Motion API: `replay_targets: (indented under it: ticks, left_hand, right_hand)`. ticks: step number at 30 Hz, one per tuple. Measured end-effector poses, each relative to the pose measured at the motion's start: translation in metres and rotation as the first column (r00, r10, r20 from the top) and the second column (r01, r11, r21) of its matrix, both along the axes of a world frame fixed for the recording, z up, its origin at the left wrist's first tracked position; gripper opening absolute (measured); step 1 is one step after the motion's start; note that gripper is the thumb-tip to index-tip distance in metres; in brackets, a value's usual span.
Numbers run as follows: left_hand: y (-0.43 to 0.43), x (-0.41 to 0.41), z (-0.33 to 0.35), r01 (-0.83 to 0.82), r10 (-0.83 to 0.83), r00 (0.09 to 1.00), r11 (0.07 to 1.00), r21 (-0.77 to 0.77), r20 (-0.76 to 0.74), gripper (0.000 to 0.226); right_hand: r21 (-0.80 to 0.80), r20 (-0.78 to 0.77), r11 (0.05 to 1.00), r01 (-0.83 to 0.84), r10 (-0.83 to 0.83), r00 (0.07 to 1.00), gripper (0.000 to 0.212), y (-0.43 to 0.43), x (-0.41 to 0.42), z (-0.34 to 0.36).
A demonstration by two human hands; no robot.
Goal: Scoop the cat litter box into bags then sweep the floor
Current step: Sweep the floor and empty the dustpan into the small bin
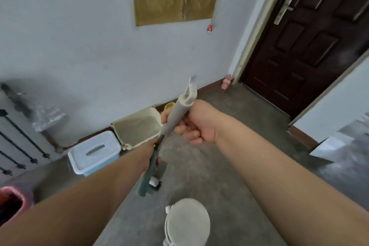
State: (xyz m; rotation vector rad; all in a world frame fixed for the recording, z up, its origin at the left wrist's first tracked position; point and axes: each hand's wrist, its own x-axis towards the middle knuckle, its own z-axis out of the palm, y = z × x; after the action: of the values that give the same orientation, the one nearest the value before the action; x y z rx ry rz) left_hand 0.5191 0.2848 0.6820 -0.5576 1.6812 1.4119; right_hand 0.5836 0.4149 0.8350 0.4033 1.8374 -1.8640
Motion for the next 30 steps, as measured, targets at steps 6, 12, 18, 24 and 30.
replay_targets:
  ticks: [6, 12, 18, 24, 30]
  left_hand:
    - [0.153, 0.029, 0.023, 0.108, -0.101, 0.992, 0.99, 0.095, -0.072, 0.042]
    - [0.279, 0.053, 0.033, 0.276, -0.264, 0.958, 0.956, 0.1, -0.116, 0.048]
    - [0.407, 0.08, 0.025, 0.432, -0.425, 0.901, 0.898, 0.088, -0.084, 0.051]
    - [0.52, 0.089, 0.014, 0.537, -0.541, 0.841, 0.831, 0.146, -0.016, 0.047]
    - [0.65, 0.039, 0.019, 0.781, -0.783, 0.619, 0.606, 0.15, -0.057, 0.024]
  right_hand:
    - [-0.1, -0.114, 0.994, 0.045, -0.056, 0.992, 0.048, 0.141, 0.053, 0.031]
    - [-0.052, -0.233, 0.992, 0.114, -0.123, 0.965, 0.05, 0.25, 0.102, 0.037]
    - [0.184, -0.308, 0.913, 0.365, -0.299, 0.903, 0.027, 0.345, 0.138, 0.031]
    - [0.281, -0.339, 0.739, 0.613, -0.521, 0.783, 0.009, 0.44, 0.139, 0.018]
    - [0.323, -0.32, 0.593, 0.737, -0.665, 0.675, 0.011, 0.565, 0.091, 0.008]
